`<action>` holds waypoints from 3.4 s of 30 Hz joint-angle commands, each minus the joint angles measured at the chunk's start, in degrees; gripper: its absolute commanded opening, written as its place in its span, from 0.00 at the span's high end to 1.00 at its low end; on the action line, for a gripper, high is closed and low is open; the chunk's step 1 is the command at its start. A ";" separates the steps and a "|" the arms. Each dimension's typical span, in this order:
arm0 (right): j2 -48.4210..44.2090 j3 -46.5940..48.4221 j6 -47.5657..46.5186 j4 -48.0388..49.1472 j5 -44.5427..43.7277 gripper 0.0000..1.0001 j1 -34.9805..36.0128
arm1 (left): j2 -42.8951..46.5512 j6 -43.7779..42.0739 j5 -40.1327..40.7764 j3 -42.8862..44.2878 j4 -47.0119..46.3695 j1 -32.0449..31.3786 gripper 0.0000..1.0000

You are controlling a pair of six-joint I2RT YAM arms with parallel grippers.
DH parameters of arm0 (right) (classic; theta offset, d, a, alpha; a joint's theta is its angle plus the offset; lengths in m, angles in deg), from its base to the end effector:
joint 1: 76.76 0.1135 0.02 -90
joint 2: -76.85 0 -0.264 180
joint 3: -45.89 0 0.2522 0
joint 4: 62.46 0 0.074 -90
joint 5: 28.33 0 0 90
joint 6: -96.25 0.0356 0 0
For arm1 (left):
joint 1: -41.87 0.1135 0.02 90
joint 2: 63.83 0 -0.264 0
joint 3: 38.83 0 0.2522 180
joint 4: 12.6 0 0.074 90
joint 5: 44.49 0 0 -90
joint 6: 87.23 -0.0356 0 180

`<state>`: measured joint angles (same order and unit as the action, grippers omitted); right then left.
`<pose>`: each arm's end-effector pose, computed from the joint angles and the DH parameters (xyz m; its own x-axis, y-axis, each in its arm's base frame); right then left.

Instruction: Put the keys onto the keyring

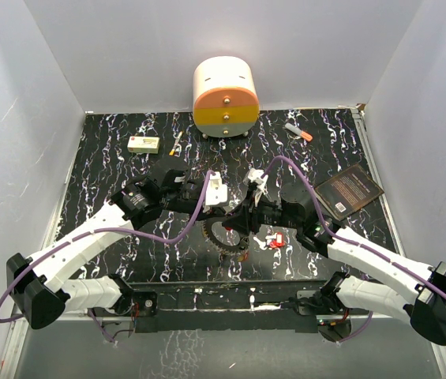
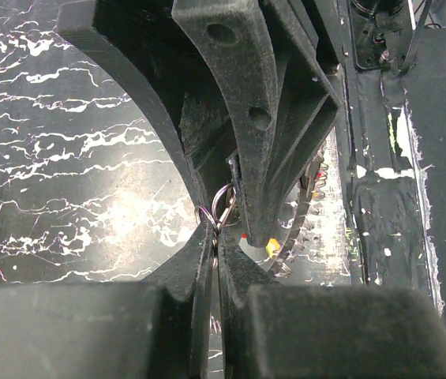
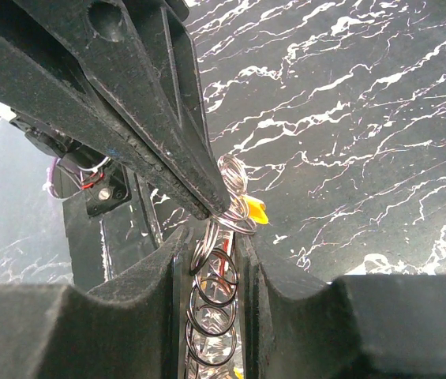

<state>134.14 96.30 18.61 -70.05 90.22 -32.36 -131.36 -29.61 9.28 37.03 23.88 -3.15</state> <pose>0.1522 0.1728 0.2791 -0.3767 -0.1057 -0.9203 -0.8851 0.3342 0.3239 0.1683 -0.1982 0.3455 0.2212 0.3898 -0.8939 0.9715 -0.0085 0.2367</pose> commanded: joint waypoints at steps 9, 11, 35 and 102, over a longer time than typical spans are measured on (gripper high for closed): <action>-1.14 0.23 1.07 7.96 -2.33 0.92 0.27 | 1.39 -0.59 -0.79 2.91 2.47 -0.34 1.00; -1.16 0.14 1.00 7.95 -3.29 0.92 0.33 | 1.51 -0.44 -0.80 3.02 2.52 -0.34 1.00; -2.61 -2.27 1.91 9.19 -6.69 0.92 0.33 | 2.28 -0.49 1.26 3.83 6.00 -0.33 1.00; -4.08 -4.20 4.63 12.93 -5.06 0.92 0.33 | -1.08 -0.80 0.17 4.59 2.72 -1.93 1.00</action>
<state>131.63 92.01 22.61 -65.44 86.37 -32.23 -133.44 -29.85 10.86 39.13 24.63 -4.66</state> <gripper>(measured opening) 0.287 0.009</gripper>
